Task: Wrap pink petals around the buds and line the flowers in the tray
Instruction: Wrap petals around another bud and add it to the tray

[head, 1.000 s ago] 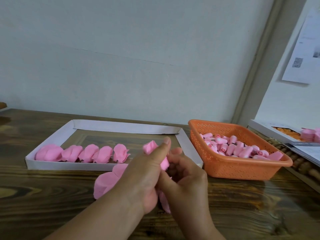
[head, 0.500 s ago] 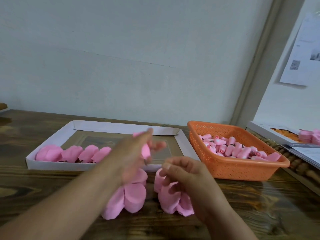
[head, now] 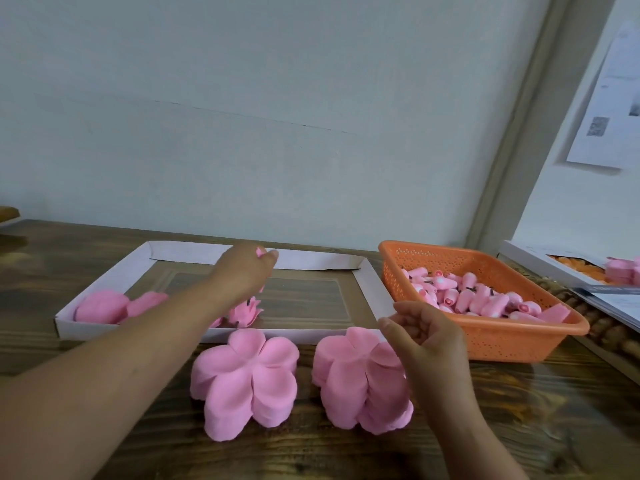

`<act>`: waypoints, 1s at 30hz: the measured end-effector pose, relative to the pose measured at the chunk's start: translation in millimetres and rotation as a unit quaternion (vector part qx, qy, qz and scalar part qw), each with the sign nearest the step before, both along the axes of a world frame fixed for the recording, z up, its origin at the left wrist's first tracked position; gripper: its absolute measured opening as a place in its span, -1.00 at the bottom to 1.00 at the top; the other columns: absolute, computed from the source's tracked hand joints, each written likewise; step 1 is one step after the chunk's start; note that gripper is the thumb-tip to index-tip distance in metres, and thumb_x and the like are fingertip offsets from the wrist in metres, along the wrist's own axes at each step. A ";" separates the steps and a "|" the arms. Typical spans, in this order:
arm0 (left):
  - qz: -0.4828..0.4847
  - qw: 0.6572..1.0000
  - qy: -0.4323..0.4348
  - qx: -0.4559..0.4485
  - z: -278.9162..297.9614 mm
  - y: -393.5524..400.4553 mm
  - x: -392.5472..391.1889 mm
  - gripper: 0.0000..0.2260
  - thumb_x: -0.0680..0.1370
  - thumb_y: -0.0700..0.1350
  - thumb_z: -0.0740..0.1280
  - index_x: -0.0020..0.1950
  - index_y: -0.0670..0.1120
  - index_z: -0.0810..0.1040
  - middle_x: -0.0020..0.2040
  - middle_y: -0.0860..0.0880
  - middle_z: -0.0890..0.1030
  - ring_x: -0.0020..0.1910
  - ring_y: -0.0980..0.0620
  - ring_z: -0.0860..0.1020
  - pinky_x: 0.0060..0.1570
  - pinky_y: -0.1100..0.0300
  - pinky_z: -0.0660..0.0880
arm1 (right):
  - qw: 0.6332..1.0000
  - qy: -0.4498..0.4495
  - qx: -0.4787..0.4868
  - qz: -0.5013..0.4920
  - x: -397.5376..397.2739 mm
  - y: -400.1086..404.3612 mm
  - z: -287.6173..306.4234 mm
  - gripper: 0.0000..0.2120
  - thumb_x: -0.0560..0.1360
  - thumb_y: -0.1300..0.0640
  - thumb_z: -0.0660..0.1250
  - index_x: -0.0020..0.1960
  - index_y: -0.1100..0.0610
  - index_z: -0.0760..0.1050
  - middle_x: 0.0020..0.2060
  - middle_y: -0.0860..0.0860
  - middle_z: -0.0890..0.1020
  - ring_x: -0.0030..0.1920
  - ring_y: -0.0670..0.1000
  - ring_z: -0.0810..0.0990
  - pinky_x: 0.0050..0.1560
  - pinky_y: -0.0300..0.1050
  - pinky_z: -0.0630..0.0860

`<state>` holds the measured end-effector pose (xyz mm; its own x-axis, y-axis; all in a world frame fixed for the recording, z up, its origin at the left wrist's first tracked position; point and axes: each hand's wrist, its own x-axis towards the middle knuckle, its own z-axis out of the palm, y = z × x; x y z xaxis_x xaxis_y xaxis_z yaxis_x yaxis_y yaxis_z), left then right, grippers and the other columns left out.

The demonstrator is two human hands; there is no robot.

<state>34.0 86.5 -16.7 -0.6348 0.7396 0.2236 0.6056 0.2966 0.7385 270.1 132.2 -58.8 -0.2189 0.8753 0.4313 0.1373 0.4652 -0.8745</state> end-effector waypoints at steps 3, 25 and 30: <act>0.006 0.996 0.082 -0.046 -6.3 8.5 1.3 -0.59 0.64 0.02 0.14 -0.38 -0.11 0.30 -0.41 -0.07 0.41 -0.27 -0.11 0.42 -0.22 0.13 0.30 | 1.000 -0.010 0.009 -0.003 1.3 2.6 -1.3 -0.79 0.39 0.23 0.46 0.00 0.10 0.57 -0.29 -0.04 0.63 -0.27 -0.07 0.60 -0.27 -0.30 0.54; -0.013 0.971 0.163 -0.177 -33.2 29.4 -9.1 -0.59 0.55 0.15 0.31 -0.37 -0.09 0.39 -0.31 -0.05 0.47 -0.14 -0.10 0.50 -0.15 0.16 0.35 | 0.998 -0.060 0.032 0.018 -2.6 1.0 -6.1 -0.79 0.37 0.23 0.47 -0.19 -0.05 0.53 -0.28 -0.03 0.64 -0.22 -0.02 0.62 -0.23 -0.18 0.57; -0.013 0.983 0.140 -0.118 -32.3 31.6 -8.7 -0.61 0.54 0.10 0.34 -0.39 -0.08 0.38 -0.27 -0.08 0.51 -0.03 -0.16 0.57 -0.11 0.13 0.37 | 0.997 -0.073 0.031 0.020 -2.6 1.0 -6.5 -0.81 0.36 0.22 0.48 -0.20 -0.04 0.55 -0.30 -0.04 0.64 -0.24 -0.03 0.62 -0.23 -0.17 0.57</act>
<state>25.3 118.0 -49.0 -0.5534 0.8067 0.2076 0.7846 0.4211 0.4550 267.5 133.2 -65.3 -0.3163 0.8376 0.4454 0.2409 0.5250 -0.8163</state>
